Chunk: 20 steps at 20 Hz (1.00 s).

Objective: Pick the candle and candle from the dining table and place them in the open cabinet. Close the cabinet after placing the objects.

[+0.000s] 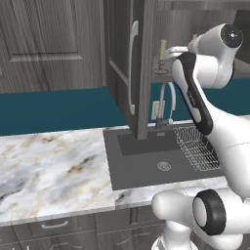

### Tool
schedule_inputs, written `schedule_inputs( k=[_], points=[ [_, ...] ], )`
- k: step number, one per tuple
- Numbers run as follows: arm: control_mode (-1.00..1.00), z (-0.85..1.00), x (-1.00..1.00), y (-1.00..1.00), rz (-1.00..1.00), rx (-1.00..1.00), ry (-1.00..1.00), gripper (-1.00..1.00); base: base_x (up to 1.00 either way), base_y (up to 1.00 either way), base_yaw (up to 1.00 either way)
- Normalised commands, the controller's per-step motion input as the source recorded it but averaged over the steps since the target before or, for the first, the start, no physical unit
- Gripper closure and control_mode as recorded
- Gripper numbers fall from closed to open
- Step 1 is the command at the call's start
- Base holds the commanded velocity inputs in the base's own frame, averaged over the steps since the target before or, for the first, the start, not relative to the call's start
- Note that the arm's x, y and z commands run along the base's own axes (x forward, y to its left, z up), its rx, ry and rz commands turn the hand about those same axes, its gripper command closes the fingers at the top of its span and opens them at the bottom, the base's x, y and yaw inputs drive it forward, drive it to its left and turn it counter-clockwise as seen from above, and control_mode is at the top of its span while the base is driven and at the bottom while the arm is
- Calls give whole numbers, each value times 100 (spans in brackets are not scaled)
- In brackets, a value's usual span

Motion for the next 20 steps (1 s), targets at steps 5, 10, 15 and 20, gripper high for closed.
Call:
schedule_inputs(
  k=[5,10,15,20],
  points=[
    [-100,5,-37,0,5,2,-4,-100,0,0,0],
    [-100,0,-7,-6,0,0,0,-100,0,0,0],
    [-100,0,-45,-23,0,1,0,-100,0,0,0],
    [-100,3,-62,-4,0,1,3,-100,0,0,0]
  ],
)
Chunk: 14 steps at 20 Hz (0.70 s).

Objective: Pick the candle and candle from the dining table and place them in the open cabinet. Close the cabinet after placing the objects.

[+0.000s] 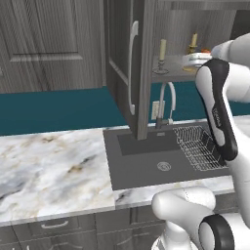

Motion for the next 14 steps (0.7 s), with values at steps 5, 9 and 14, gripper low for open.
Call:
schedule_inputs(
  k=[5,9,14],
  points=[
    [-100,20,-72,-9,-2,-1,3,-100,0,0,0],
    [-100,19,-74,-21,-2,-2,1,-100,0,0,0],
    [-100,10,-95,-10,-4,0,-4,-100,0,0,0]
  ],
)
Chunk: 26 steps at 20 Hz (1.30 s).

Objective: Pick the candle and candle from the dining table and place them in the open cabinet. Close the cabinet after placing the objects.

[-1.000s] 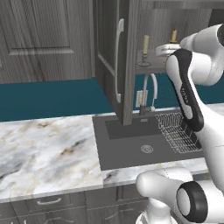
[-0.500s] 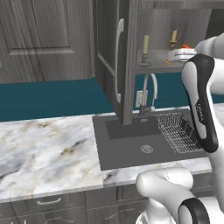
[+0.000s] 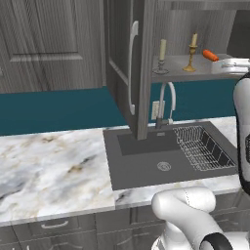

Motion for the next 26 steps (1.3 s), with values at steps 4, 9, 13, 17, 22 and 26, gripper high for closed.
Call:
schedule_inputs(
  k=[4,9,13,17,22,26],
  points=[
    [-100,18,-97,-3,-4,0,-4,-100,0,0,0],
    [-100,31,-90,0,-13,-3,-7,-100,0,0,0],
    [-100,15,-76,0,-22,-2,-12,-100,0,0,0],
    [-100,1,-72,18,-22,-1,-11,-100,0,0,0],
    [-100,5,-81,59,-4,-1,-10,-100,0,0,0],
    [-100,21,-99,34,0,0,-8,-100,0,0,0]
  ],
)
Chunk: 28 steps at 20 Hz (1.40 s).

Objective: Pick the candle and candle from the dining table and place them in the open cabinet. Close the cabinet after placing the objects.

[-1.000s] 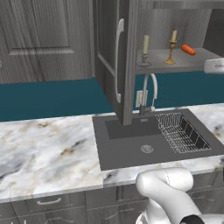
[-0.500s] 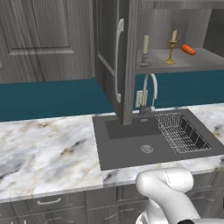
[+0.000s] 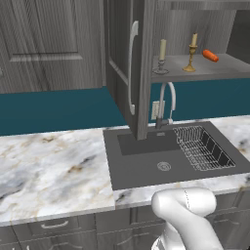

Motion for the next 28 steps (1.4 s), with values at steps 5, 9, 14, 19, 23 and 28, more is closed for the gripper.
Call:
schedule_inputs(
  k=[5,9,14,19,23,28],
  points=[
    [-100,15,-67,40,7,-2,1,-100,0,0,0],
    [-100,4,-32,78,5,-11,8,-100,0,0,0],
    [-100,0,-26,78,1,-12,9,-100,0,0,0],
    [-100,0,-13,79,0,-13,12,-100,0,0,0],
    [-100,4,3,74,0,-13,15,-100,0,0,0],
    [-100,-5,60,73,-2,-13,9,-100,0,0,0]
  ],
)
